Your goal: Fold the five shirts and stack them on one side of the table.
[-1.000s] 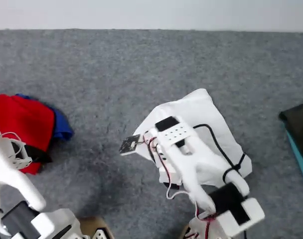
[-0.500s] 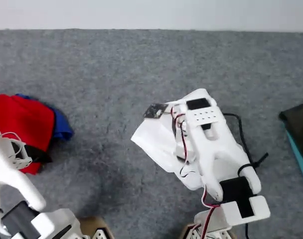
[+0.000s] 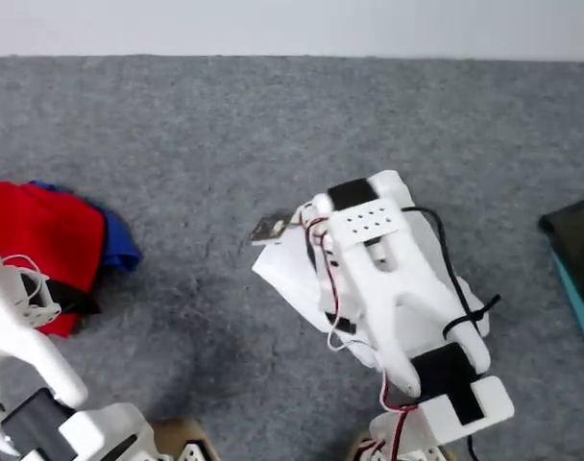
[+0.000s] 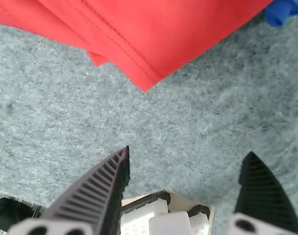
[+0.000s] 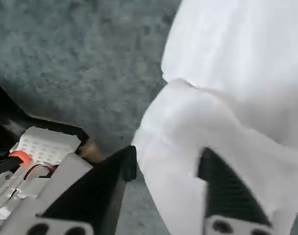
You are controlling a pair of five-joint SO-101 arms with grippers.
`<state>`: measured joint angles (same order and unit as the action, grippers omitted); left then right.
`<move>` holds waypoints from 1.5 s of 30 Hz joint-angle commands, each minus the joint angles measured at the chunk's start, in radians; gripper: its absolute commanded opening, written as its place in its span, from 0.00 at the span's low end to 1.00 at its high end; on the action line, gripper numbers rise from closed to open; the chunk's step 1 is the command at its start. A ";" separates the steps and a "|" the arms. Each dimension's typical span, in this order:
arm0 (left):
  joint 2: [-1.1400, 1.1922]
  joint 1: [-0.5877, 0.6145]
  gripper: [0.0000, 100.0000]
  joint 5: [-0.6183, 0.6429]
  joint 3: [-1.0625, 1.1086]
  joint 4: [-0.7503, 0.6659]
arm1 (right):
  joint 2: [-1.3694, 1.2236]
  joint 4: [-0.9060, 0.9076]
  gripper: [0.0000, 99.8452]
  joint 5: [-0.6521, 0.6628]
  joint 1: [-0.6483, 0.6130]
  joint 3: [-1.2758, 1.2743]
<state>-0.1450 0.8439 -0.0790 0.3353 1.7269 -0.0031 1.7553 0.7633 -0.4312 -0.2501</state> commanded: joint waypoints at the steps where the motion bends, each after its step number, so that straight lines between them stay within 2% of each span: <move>1: -0.046 -0.008 0.33 0.000 0.008 0.029 | 0.102 0.027 0.49 -0.015 -0.053 -0.041; 5: -0.046 -0.009 0.33 0.000 0.051 0.029 | 0.136 -0.058 0.49 -0.018 -0.097 -0.176; 13: -0.046 -0.009 0.33 0.000 0.082 0.029 | 0.104 -0.251 0.48 -0.018 -0.085 -0.342; 16: -0.046 -0.005 0.33 0.000 0.082 0.029 | 0.074 -0.341 0.37 -0.015 -0.039 -0.344; 22: -0.046 0.000 0.33 0.000 0.082 0.029 | -0.005 -0.478 0.04 -0.018 0.110 -0.339; 23: -0.046 0.000 0.33 0.000 0.082 0.029 | -0.010 -0.499 0.01 -0.018 0.133 -0.339; 26: -0.046 0.000 0.33 0.000 0.082 0.029 | -0.013 -0.524 0.03 -0.018 0.179 -0.339; 33: -0.046 -0.025 0.33 0.000 0.079 0.029 | 0.015 -0.441 0.01 -0.020 0.157 -0.292; 38: -0.046 -0.084 0.33 0.006 0.082 0.029 | 0.147 -0.278 0.01 -0.020 0.028 -0.130; 45: -0.046 -0.199 0.33 0.103 0.082 0.029 | 0.369 -0.105 0.01 -0.020 -0.134 0.229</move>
<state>-0.1511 0.7135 -0.0284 0.4181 1.7269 0.2700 1.5988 0.7541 -0.5263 -0.1964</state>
